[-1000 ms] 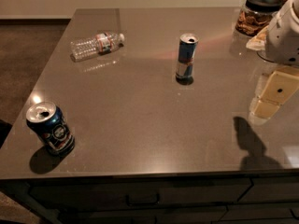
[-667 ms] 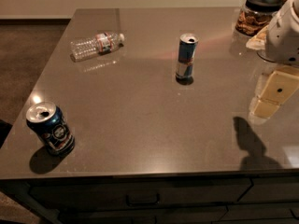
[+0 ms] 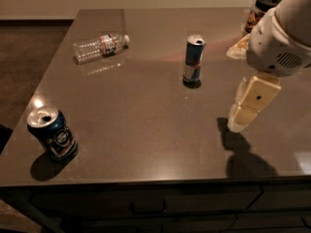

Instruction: Pick pepsi can

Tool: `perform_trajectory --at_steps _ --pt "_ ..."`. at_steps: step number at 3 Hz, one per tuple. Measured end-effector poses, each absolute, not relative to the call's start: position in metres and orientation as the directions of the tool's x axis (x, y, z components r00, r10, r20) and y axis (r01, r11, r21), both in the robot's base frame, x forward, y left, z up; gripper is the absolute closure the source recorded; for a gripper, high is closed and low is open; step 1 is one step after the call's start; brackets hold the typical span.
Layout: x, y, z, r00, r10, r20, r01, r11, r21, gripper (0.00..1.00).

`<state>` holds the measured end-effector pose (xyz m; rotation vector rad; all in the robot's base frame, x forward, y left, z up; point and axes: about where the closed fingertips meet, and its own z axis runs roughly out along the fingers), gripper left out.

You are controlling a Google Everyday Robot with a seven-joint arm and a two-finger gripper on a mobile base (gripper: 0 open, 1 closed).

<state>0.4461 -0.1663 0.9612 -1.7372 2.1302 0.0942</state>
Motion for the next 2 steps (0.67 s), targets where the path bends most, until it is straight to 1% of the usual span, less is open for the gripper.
perform_trajectory --at_steps 2 --pt "0.451 -0.126 0.944 -0.114 -0.846 -0.521 -0.979 0.185 -0.086 0.0"
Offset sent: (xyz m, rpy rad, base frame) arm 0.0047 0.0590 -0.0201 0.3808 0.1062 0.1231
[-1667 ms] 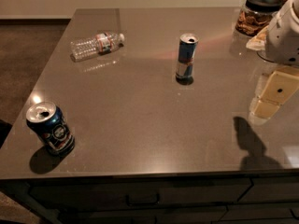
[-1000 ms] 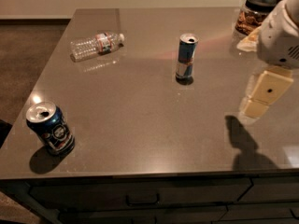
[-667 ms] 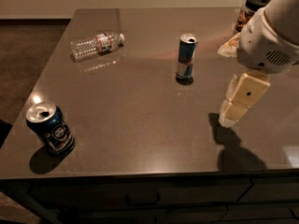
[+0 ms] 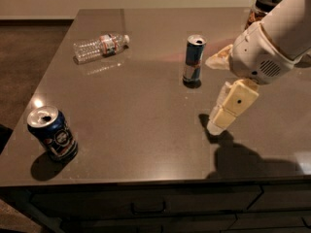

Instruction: Pick pepsi can

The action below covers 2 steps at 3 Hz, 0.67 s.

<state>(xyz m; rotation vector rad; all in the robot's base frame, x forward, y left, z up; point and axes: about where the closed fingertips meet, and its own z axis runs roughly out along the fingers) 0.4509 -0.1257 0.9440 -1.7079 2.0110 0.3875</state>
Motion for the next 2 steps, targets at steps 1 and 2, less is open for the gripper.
perform_trajectory --at_steps 1,2 --pt "0.4473 -0.111 0.9426 -0.086 -0.771 -0.631 -0.986 0.158 -0.059 0.0" --pt "0.4404 -0.1031 0.9455 -0.017 -0.773 -0.635 -0.976 0.15 -0.156 0.0"
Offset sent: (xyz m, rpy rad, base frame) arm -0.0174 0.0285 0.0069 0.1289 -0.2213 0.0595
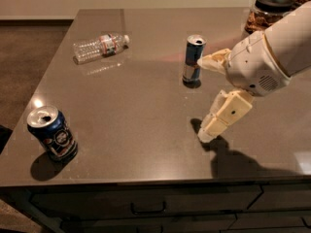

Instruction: Pick pepsi can

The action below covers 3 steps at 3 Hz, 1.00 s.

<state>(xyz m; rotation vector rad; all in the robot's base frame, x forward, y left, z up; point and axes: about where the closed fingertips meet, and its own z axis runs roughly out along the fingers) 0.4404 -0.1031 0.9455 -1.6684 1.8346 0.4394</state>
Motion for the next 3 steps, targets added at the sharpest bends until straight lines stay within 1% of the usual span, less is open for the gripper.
perform_trajectory --at_steps 1,2,3 --pt "0.442 -0.103 0.946 -0.008 -0.773 -0.634 -0.974 0.151 -0.172 0.0" --pt "0.441 -0.091 0.948 0.005 -0.736 -0.677 -0.978 0.136 -0.155 0.0" --pt "0.438 -0.063 0.957 0.043 -0.656 -0.754 -0.988 0.086 -0.131 0.0"
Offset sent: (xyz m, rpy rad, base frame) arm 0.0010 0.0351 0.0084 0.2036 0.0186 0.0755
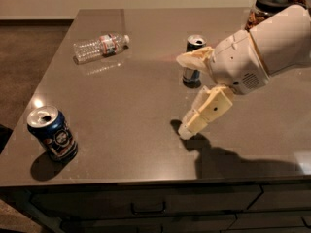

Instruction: Pick pepsi can

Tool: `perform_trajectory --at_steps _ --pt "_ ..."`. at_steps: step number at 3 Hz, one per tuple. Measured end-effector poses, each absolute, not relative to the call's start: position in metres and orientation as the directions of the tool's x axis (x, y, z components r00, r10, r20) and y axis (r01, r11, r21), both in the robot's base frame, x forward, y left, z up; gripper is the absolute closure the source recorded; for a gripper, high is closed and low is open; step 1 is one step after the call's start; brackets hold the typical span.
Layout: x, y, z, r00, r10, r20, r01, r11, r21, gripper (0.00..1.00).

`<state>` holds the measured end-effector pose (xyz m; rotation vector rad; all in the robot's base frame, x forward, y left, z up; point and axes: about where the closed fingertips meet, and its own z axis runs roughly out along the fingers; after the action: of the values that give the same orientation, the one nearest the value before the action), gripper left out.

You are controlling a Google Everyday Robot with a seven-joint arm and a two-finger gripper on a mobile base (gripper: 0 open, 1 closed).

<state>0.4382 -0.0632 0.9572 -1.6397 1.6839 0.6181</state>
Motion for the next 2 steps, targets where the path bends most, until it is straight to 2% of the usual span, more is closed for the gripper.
perform_trajectory --at_steps 2 --pt "0.419 0.013 0.966 0.108 -0.538 -0.836 -0.991 0.007 -0.133 0.0"
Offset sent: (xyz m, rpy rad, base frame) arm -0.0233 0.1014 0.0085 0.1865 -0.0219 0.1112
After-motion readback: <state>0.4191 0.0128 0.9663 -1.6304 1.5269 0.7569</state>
